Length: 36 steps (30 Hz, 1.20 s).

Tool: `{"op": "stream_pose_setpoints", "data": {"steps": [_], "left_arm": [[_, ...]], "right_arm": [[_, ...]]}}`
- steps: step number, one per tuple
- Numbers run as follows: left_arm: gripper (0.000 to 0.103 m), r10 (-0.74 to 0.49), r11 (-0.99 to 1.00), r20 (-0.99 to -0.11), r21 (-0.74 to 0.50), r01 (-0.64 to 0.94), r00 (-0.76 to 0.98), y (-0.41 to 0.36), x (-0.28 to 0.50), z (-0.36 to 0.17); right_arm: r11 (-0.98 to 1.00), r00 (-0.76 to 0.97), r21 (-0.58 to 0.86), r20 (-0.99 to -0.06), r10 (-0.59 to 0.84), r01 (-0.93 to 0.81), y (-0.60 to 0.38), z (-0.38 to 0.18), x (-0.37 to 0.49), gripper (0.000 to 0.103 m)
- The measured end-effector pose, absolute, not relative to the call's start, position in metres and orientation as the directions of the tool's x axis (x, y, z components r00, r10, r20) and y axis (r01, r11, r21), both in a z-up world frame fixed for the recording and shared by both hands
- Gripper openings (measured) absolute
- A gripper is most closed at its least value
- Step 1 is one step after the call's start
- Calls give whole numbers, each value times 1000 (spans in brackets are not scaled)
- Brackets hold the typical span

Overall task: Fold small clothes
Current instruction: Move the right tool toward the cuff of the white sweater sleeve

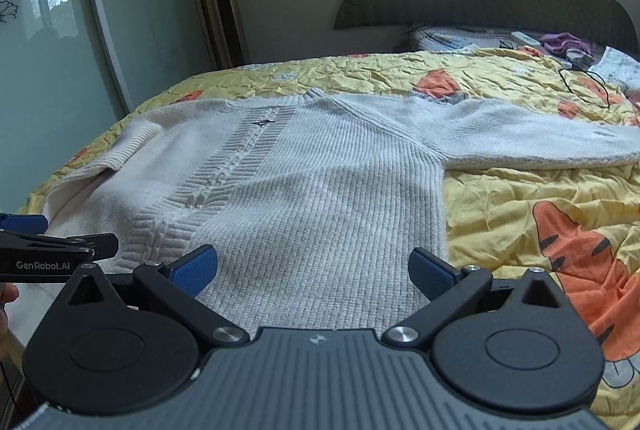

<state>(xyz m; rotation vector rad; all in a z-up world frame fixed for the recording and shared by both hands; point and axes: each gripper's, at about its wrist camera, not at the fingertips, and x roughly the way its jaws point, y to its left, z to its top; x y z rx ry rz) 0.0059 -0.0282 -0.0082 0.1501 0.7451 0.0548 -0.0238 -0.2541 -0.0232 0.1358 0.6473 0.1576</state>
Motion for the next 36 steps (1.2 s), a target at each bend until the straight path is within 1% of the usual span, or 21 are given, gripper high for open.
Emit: {"op": "stream_pose_setpoints", "data": {"steps": [9, 15, 21, 24, 27, 30, 33, 36], "left_arm": [[103, 104, 986, -672, 163, 10, 733, -33, 14, -8], [103, 106, 984, -670, 177, 19, 735, -41, 22, -6], [103, 108, 983, -678, 180, 22, 728, -49, 33, -7], [103, 105, 984, -681, 179, 25, 724, -54, 38, -8], [103, 104, 981, -674, 189, 35, 731, -63, 42, -8], [103, 66, 986, -660, 160, 54, 748, -71, 45, -6], [103, -8, 992, -643, 90, 86, 766, -79, 49, -6], [103, -60, 994, -629, 35, 106, 775, -88, 53, -11]], "right_arm": [[981, 852, 136, -488, 190, -140, -264, -4, -25, 103], [966, 804, 227, -547, 233, -125, -271, -11, -13, 103], [978, 818, 147, -538, 204, -148, -268, -14, -11, 103], [976, 826, 151, -521, 214, -157, -276, -15, -9, 103], [975, 821, 161, -530, 215, -151, -288, -19, -4, 103], [978, 823, 170, -533, 197, -124, -303, -23, -1, 103], [981, 819, 177, -549, 168, -83, -319, -28, 4, 103], [988, 831, 149, -543, 122, -48, -340, -30, 8, 102]]}}
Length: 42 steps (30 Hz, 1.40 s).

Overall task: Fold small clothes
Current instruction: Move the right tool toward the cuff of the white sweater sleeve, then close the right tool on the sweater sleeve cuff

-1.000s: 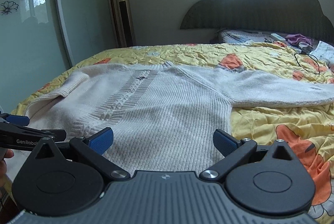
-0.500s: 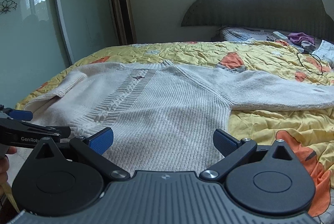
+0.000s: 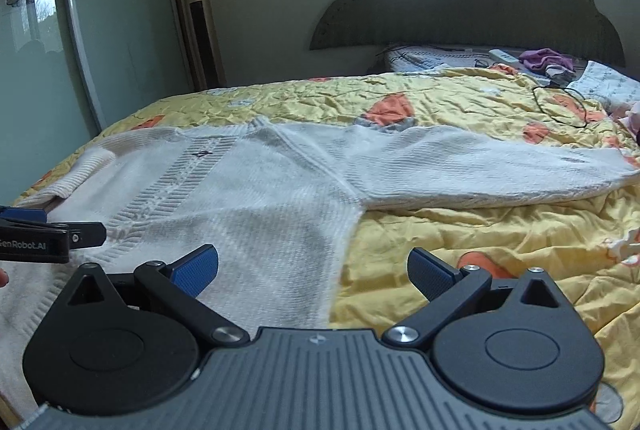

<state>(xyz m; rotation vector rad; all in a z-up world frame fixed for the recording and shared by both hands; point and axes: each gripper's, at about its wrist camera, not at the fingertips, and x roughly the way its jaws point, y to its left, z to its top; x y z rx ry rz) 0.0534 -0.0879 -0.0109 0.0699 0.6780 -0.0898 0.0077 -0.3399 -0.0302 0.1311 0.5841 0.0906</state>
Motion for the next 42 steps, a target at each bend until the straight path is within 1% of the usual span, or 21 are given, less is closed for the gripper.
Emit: {"op": "stream_pose_setpoints", "data": {"steps": [3, 5, 8, 11, 13, 15, 18, 20, 23, 28, 31, 34, 36, 37, 38, 39, 41, 42], "left_arm": [[103, -93, 991, -643, 12, 131, 760, -97, 58, -18], [103, -94, 989, -650, 24, 143, 754, -102, 59, -22], [103, -73, 987, -651, 63, 151, 756, -110, 59, -28], [103, -71, 984, -658, 75, 159, 749, -114, 61, -32], [103, -74, 984, -669, 71, 163, 739, -115, 63, -34], [103, -78, 984, -679, 65, 165, 730, -117, 64, -36], [103, -79, 983, -690, 67, 172, 719, -120, 67, -40], [103, -78, 981, -695, 72, 177, 715, -122, 68, -41], [103, -75, 981, -699, 77, 180, 711, -125, 70, -42], [103, -74, 981, -708, 73, 177, 702, -127, 75, -43], [103, -79, 982, -712, 65, 178, 697, -127, 77, -43], [103, -95, 981, -713, 49, 185, 695, -128, 78, -40], [103, -96, 981, -712, 51, 188, 696, -129, 78, -39], [103, -93, 980, -711, 56, 188, 697, -130, 79, -39], [103, -88, 980, -711, 62, 187, 698, -130, 79, -39], [103, -82, 981, -711, 67, 183, 698, -130, 80, -39], [103, -65, 982, -712, 78, 171, 699, -130, 82, -39], [103, -59, 983, -711, 82, 166, 701, -130, 83, -38]], "right_arm": [[989, 849, 146, -526, 52, 30, -373, -31, 13, 99], [978, 858, 189, -514, 20, 90, -402, -32, 18, 98], [936, 876, 303, -483, -10, 178, -455, -38, 26, 98], [874, 875, 411, -482, -34, 261, -507, -48, 38, 98], [818, 874, 490, -485, -33, 303, -538, -59, 46, 96], [739, 872, 582, -489, -15, 339, -567, -74, 54, 93], [621, 888, 701, -460, 18, 351, -599, -95, 63, 90], [577, 896, 740, -443, 30, 346, -610, -105, 71, 89], [533, 909, 777, -415, 33, 335, -623, -112, 82, 89], [495, 944, 820, -330, -4, 288, -647, -111, 96, 89], [486, 944, 820, -327, -35, 302, -662, -112, 105, 88], [467, 937, 822, -345, -49, 326, -674, -118, 116, 79], [457, 922, 811, -381, -63, 366, -680, -121, 122, 68], [453, 916, 806, -396, -65, 381, -682, -122, 125, 64], [453, 909, 799, -411, -71, 396, -684, -123, 129, 58], [457, 902, 789, -426, -76, 411, -686, -124, 132, 55], [470, 893, 773, -442, -82, 426, -687, -124, 136, 42], [478, 888, 763, -451, -88, 435, -686, -124, 136, 33]]}}
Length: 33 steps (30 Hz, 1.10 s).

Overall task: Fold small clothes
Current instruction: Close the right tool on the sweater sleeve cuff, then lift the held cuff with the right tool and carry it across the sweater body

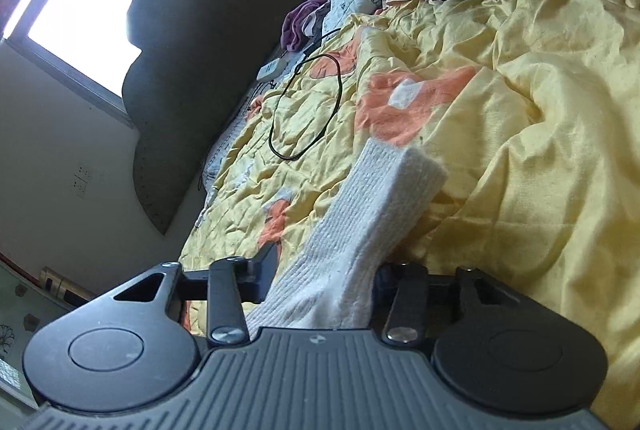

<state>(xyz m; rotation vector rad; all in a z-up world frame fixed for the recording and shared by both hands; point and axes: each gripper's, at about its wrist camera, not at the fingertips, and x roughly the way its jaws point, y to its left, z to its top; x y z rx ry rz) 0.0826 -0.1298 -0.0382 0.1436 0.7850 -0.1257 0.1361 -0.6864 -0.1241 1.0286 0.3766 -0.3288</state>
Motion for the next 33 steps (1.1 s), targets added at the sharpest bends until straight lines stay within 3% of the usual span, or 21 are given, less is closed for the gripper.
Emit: {"op": "stream_pose_setpoints", "data": {"steps": [2, 13, 33], "left_arm": [[103, -55, 984, -708, 80, 157, 704, -128, 83, -37], [103, 0, 988, -713, 106, 108, 702, -116, 92, -35], [103, 18, 996, -735, 74, 55, 677, -90, 101, -41]], "right_arm": [[489, 875, 742, -475, -99, 458, -687, -125, 137, 16], [601, 884, 678, -456, -106, 422, -666, -98, 141, 14], [666, 883, 715, -432, 182, 212, -558, -69, 176, 14]]}}
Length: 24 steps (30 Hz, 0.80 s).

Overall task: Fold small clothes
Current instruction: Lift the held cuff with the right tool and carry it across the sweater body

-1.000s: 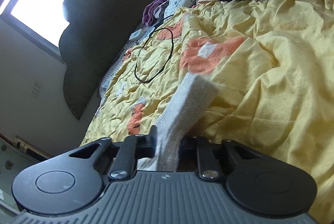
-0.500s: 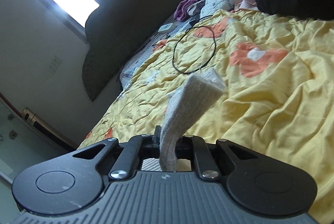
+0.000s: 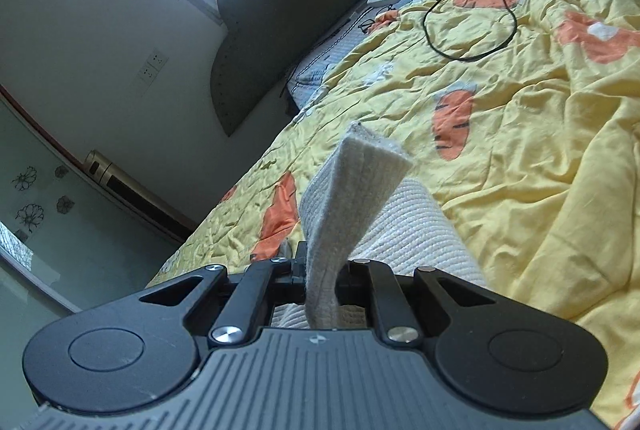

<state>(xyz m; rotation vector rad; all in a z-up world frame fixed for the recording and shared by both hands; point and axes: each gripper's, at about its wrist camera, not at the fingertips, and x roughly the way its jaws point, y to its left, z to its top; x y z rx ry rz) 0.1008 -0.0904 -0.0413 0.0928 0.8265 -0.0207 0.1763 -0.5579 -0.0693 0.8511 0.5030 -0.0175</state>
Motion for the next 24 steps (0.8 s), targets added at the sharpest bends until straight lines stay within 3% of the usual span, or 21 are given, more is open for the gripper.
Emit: {"op": "stream_pose_setpoints", "data": {"steps": [24], "left_arm": [[103, 4, 999, -721, 26, 22, 693, -63, 97, -32]], "right_arm": [[715, 826, 691, -464, 320, 111, -461, -47, 199, 14]]}}
